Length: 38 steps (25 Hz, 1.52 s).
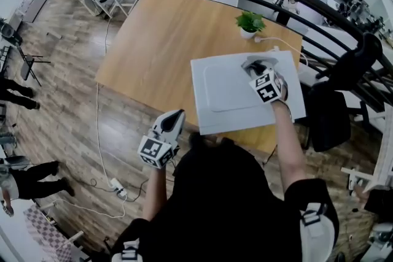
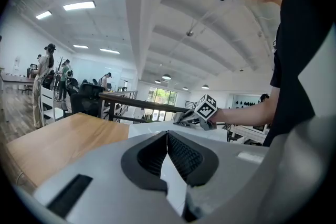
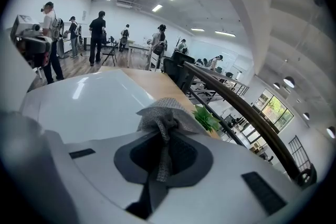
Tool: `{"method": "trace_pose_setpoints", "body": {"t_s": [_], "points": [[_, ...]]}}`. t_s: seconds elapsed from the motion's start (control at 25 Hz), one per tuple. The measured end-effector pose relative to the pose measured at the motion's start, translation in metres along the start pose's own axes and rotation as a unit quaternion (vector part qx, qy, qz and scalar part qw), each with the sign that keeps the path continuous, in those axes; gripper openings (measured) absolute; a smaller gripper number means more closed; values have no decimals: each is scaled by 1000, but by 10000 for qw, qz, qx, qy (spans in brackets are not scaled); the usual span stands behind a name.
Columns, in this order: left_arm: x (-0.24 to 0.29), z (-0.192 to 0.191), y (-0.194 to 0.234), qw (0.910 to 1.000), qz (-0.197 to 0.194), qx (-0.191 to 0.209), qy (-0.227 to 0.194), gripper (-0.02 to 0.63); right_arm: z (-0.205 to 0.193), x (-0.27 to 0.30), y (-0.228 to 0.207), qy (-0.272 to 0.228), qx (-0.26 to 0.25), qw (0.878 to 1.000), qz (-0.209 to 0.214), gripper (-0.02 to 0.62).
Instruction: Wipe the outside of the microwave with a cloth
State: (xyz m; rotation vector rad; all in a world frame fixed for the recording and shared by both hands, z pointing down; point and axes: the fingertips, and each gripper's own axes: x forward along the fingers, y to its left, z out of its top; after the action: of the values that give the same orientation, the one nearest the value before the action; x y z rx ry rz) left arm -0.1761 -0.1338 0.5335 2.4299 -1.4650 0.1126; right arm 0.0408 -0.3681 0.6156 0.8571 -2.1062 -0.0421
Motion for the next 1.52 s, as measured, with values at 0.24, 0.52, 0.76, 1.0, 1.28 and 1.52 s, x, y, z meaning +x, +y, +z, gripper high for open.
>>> {"method": "trace_pose_setpoints", "body": {"t_s": [0.24, 0.52, 0.76, 1.0, 1.28, 1.52], "points": [[-3, -2, 13, 9998, -140, 107, -109, 3, 14, 7, 21, 9, 36, 10000, 58, 17], [-10, 0, 26, 9998, -165, 39, -95, 3, 41, 14, 44, -76, -52, 9998, 163, 17], [-18, 0, 39, 9997, -194, -106, -57, 3, 61, 23, 70, -121, -124, 9995, 281, 17], [-23, 6, 54, 9997, -203, 70, -115, 3, 80, 31, 91, -178, -141, 9992, 330, 17], [-34, -6, 69, 9994, -341, 59, 35, 3, 101, 39, 112, -247, -159, 9989, 365, 17], [-44, -5, 87, 9994, -325, 73, 62, 3, 116, 46, 123, -280, -142, 9988, 365, 17]]}}
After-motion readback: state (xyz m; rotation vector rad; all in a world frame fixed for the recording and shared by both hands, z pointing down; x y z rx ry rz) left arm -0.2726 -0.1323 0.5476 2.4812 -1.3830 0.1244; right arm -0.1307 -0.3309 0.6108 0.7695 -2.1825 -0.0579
